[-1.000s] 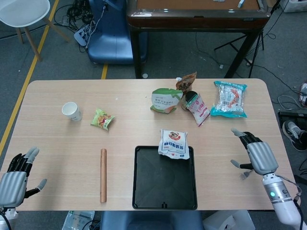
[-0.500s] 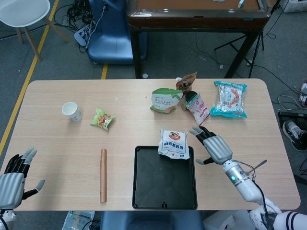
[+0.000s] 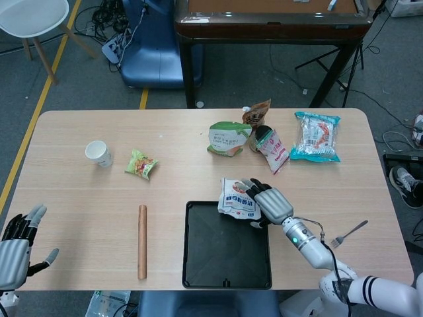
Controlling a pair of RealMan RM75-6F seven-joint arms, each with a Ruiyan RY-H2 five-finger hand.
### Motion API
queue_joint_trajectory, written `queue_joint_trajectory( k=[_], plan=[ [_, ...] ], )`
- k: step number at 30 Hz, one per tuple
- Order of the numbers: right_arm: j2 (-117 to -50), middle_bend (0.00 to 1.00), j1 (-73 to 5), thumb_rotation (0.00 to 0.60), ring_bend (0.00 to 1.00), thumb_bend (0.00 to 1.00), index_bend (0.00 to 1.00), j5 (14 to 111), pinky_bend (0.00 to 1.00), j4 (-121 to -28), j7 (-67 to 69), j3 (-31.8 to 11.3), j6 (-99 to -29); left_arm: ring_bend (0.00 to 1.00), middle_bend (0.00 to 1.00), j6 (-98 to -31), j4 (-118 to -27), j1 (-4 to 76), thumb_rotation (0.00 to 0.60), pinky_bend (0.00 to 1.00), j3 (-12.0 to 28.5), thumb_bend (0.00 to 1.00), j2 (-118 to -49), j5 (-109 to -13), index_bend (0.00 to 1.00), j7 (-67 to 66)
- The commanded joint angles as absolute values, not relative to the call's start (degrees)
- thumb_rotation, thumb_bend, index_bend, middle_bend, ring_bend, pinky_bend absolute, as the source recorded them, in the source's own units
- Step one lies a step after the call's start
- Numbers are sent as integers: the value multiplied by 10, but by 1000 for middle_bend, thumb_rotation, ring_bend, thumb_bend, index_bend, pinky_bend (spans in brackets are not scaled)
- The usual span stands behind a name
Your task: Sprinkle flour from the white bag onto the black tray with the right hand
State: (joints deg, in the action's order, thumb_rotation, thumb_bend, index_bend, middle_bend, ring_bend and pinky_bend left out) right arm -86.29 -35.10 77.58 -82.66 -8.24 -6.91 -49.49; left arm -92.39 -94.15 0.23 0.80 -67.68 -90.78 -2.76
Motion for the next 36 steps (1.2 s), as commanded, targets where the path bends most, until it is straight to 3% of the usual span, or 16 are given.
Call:
queue_joint_trajectory(
  k=[1, 7, 15, 21, 33, 36],
  plan=[
    [-886, 64, -364, 600, 30, 85, 0, 767, 192, -803, -89, -72, -486, 119, 90, -922, -941, 4, 600, 56, 8, 213, -678, -909, 69, -26],
    [-924, 83, -390, 600, 30, 100, 0, 760, 193, -757, -73, -86, -471, 119, 90, -924, -938, 2, 600, 56, 9, 212, -678, -905, 69, -23],
    [-940, 162, -416, 600, 83, 407, 0, 744, 227, -718, -48, -98, -444, 119, 90, -928, -936, -2, 600, 56, 9, 213, -675, -904, 69, -20],
    [-945, 221, -427, 600, 174, 575, 12, 735, 377, -698, -27, -109, -441, 119, 90, -928, -937, -2, 600, 56, 10, 213, -673, -904, 69, -20],
    [-945, 411, -421, 600, 353, 855, 354, 725, 616, -663, 31, -127, -473, 119, 90, -925, -938, -1, 600, 56, 12, 213, -673, -903, 69, -22],
    [-945, 466, -418, 600, 422, 964, 430, 726, 695, -653, 45, -131, -485, 119, 90, -924, -939, 0, 600, 56, 12, 213, -674, -904, 69, -23]
  ],
)
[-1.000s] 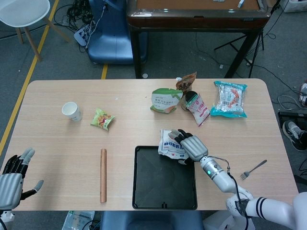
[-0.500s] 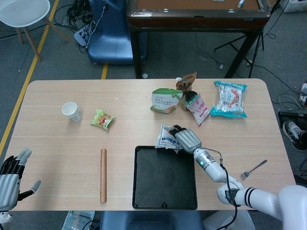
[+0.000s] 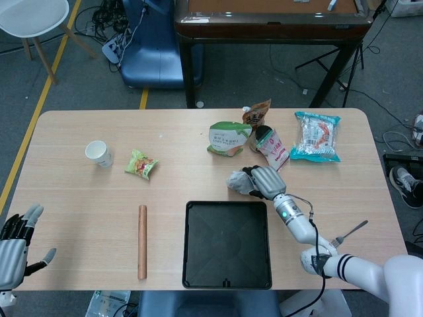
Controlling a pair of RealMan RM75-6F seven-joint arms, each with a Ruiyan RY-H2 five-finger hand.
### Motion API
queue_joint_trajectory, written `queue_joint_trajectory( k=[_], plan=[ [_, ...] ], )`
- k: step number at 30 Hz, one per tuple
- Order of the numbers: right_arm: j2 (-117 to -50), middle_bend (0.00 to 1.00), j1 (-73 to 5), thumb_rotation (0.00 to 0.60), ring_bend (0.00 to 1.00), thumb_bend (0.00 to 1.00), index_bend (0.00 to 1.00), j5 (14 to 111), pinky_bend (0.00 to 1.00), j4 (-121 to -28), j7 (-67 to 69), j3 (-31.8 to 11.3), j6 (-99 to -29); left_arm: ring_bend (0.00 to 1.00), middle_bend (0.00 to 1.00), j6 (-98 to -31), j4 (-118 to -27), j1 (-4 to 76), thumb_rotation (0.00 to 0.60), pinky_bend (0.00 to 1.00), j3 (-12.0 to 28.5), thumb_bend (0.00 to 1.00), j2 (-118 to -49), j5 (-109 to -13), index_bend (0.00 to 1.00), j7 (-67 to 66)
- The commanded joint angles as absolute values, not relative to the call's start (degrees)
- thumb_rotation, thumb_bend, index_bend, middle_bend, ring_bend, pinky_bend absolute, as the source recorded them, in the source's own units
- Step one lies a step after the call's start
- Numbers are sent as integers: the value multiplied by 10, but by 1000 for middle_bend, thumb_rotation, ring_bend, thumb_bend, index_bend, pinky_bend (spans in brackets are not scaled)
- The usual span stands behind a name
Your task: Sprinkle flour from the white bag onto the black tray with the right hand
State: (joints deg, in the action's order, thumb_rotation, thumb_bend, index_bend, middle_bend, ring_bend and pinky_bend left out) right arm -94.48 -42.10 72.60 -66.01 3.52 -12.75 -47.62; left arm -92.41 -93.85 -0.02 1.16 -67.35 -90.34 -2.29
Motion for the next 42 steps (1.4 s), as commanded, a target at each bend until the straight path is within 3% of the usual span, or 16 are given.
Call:
queue_joint_trajectory(
  k=[1, 15, 18, 24, 29, 42],
  plan=[
    [-945, 489, -417, 600, 447, 995, 462, 726, 718, -651, 49, -132, -487, 119, 90, -924, -938, 1, 600, 56, 12, 213, -675, -904, 69, -24],
    [-920, 510, -387, 600, 471, 978, 506, 767, 738, -688, 73, -97, -534, 119, 90, -919, -937, 1, 600, 56, 11, 213, -678, -900, 69, -27],
    [-914, 474, -379, 600, 449, 891, 477, 770, 713, -696, 78, -91, -542, 119, 90, -920, -935, 0, 600, 56, 11, 213, -679, -900, 69, -26],
    [-893, 330, -367, 600, 287, 590, 207, 760, 539, -718, 76, -79, -530, 119, 90, -921, -935, 0, 600, 56, 11, 213, -679, -901, 69, -24],
    [-880, 288, -357, 600, 246, 426, 98, 749, 510, -729, 84, -80, -530, 119, 90, -923, -935, -1, 600, 56, 11, 213, -678, -902, 69, -24],
    [-872, 269, -345, 600, 229, 290, 76, 748, 489, -698, 133, -72, -513, 119, 90, -925, -938, -2, 600, 56, 11, 213, -678, -904, 69, -27]
  ],
)
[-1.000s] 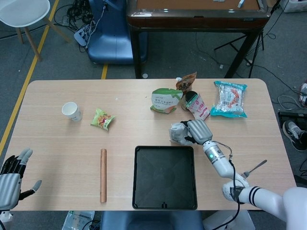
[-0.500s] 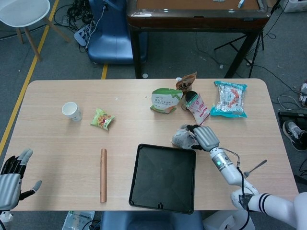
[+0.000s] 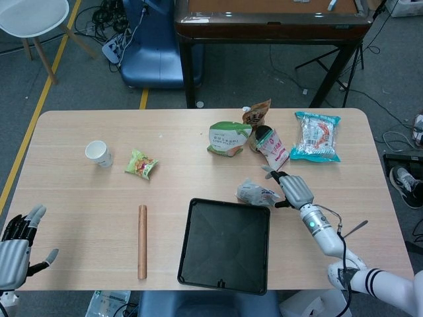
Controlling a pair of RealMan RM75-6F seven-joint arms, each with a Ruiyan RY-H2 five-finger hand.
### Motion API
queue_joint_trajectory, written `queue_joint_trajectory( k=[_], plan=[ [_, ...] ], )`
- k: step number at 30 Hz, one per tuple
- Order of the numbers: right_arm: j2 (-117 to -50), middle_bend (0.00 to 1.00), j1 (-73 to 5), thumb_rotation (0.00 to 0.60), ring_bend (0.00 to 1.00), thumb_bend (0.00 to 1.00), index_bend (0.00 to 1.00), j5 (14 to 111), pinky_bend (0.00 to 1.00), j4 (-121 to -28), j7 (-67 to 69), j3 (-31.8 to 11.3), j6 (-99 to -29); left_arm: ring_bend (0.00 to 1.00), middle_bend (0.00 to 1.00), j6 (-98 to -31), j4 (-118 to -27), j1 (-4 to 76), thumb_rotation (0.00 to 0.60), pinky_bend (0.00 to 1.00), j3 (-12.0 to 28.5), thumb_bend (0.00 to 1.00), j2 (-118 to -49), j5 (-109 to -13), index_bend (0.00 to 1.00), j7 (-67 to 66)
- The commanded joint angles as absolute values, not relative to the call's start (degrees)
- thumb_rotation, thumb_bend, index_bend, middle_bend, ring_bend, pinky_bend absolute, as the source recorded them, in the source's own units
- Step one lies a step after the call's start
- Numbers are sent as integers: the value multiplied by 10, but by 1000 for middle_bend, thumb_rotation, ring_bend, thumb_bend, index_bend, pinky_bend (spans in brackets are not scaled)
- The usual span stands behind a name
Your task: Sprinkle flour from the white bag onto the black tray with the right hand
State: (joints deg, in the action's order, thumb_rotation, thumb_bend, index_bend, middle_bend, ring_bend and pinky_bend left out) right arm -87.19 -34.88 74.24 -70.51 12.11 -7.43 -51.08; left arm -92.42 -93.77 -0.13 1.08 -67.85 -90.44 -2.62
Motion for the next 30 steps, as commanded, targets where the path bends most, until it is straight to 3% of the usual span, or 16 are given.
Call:
queue_joint_trajectory(
  k=[1, 9, 16, 20, 30],
  plan=[
    [-872, 269, -342, 600, 230, 259, 76, 752, 489, -696, 141, -70, -515, 119, 90, -926, -939, -3, 600, 56, 11, 213, -677, -904, 69, -27],
    [-872, 264, -327, 600, 214, 2, 76, 780, 422, -674, 219, -58, -526, 119, 90, -923, -942, -2, 600, 56, 10, 213, -677, -903, 69, -32],
    [-887, 244, -318, 600, 175, 0, 86, 810, 306, -632, 312, -50, -543, 119, 90, -923, -945, -3, 600, 56, 10, 213, -676, -902, 69, -35],
    [-900, 242, -321, 600, 173, 0, 136, 829, 300, -598, 350, -41, -543, 119, 90, -924, -948, -3, 600, 56, 11, 213, -676, -903, 69, -38],
    [-952, 242, -344, 600, 173, 0, 147, 872, 287, -518, 373, -26, -552, 119, 90, -924, -954, -3, 600, 56, 10, 213, -676, -904, 69, -42]
  ],
)
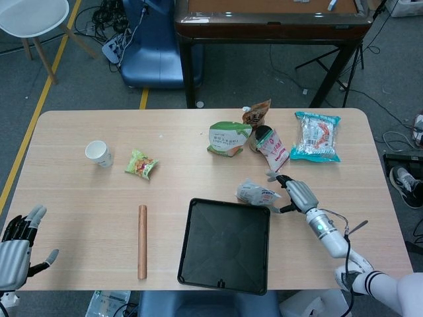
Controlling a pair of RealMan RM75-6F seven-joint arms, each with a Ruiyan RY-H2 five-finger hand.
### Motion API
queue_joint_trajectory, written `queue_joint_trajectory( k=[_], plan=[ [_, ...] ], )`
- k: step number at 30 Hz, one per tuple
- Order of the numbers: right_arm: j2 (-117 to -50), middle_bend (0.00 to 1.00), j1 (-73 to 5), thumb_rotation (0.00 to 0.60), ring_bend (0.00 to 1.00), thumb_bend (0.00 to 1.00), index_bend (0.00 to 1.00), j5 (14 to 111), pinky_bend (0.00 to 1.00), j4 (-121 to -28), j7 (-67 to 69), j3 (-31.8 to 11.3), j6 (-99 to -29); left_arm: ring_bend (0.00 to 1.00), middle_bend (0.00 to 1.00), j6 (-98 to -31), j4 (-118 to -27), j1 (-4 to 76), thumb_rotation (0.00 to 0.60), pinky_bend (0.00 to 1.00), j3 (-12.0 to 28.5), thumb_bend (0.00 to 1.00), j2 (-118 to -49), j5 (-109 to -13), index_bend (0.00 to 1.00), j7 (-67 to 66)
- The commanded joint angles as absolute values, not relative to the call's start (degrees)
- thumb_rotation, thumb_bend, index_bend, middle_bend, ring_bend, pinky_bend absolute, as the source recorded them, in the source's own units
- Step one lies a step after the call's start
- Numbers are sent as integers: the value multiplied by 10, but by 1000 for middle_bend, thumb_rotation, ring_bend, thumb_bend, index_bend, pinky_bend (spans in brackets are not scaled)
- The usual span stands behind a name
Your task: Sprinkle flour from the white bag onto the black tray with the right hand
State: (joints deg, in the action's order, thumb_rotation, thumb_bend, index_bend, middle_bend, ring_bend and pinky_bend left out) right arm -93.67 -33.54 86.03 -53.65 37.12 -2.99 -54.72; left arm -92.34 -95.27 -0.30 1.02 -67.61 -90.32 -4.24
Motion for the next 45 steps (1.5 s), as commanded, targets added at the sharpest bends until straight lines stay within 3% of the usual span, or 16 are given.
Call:
queue_joint_trajectory(
  k=[1, 8, 18, 23, 29, 35, 45],
  plan=[
    [-958, 242, -348, 600, 173, 0, 149, 876, 287, -510, 373, -24, -552, 119, 90, -924, -955, -3, 600, 56, 10, 213, -675, -904, 69, -41],
    [-990, 262, -367, 600, 173, 42, 192, 895, 286, -458, 383, -14, -547, 119, 90, -923, -957, -4, 600, 56, 10, 213, -673, -902, 69, -40],
    [-1024, 396, -400, 600, 274, 563, 362, 899, 294, -393, 403, -11, -517, 119, 90, -923, -959, -4, 600, 56, 10, 213, -671, -903, 69, -37],
    [-1029, 487, -404, 600, 398, 807, 474, 893, 446, -377, 408, -18, -524, 119, 90, -926, -957, -7, 600, 56, 9, 213, -669, -902, 69, -29],
    [-997, 564, -413, 600, 495, 964, 562, 906, 622, -395, 390, -14, -544, 119, 90, -926, -956, -6, 600, 56, 9, 213, -666, -904, 69, -27],
    [-899, 626, -436, 600, 567, 1000, 632, 926, 693, -507, 315, -13, -555, 119, 90, -923, -954, -4, 600, 56, 10, 213, -667, -904, 69, -26],
    [-708, 677, -491, 600, 619, 1000, 695, 957, 738, -766, 122, -11, -497, 119, 90, -923, -953, -3, 600, 56, 9, 213, -669, -908, 69, -27]
  ],
)
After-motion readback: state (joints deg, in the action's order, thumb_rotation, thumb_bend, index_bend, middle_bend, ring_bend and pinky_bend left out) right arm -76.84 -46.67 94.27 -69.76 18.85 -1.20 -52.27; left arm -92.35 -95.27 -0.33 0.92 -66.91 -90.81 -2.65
